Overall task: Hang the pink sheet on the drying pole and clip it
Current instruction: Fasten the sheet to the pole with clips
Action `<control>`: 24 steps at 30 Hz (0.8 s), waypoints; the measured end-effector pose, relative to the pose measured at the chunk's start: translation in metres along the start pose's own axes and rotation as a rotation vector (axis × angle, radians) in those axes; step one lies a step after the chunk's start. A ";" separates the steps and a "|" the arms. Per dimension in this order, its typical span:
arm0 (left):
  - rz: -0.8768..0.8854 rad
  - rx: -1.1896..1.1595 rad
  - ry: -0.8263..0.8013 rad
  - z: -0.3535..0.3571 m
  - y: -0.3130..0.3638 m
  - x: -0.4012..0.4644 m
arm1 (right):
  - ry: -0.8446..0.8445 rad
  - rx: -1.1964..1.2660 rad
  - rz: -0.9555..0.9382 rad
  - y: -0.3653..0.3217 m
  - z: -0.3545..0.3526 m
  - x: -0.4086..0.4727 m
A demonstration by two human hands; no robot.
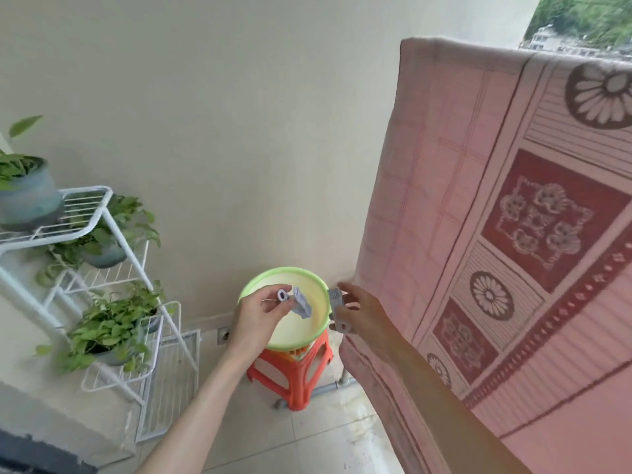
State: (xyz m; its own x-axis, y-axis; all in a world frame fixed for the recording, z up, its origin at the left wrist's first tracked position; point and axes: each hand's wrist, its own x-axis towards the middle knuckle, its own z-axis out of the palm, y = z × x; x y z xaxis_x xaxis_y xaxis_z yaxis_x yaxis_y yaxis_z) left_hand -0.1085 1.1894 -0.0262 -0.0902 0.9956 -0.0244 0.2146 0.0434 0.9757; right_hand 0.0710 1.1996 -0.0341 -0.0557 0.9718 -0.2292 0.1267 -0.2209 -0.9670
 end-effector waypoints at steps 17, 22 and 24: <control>0.276 0.029 -0.690 0.034 0.020 0.298 | 0.379 0.731 0.010 -0.036 0.012 0.203; 0.216 0.061 -1.095 0.040 0.028 0.329 | 0.643 0.441 -0.062 -0.050 -0.001 0.208; 0.227 0.079 -1.075 0.046 0.029 0.335 | 0.678 0.352 -0.090 -0.053 -0.003 0.208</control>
State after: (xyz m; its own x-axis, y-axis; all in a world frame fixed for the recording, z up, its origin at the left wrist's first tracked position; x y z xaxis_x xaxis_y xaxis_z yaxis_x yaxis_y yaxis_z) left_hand -0.0875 1.5284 -0.0157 0.8444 0.5322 -0.0605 0.1842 -0.1824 0.9658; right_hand 0.0553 1.4140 -0.0301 0.5829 0.8004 -0.1400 -0.1783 -0.0421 -0.9831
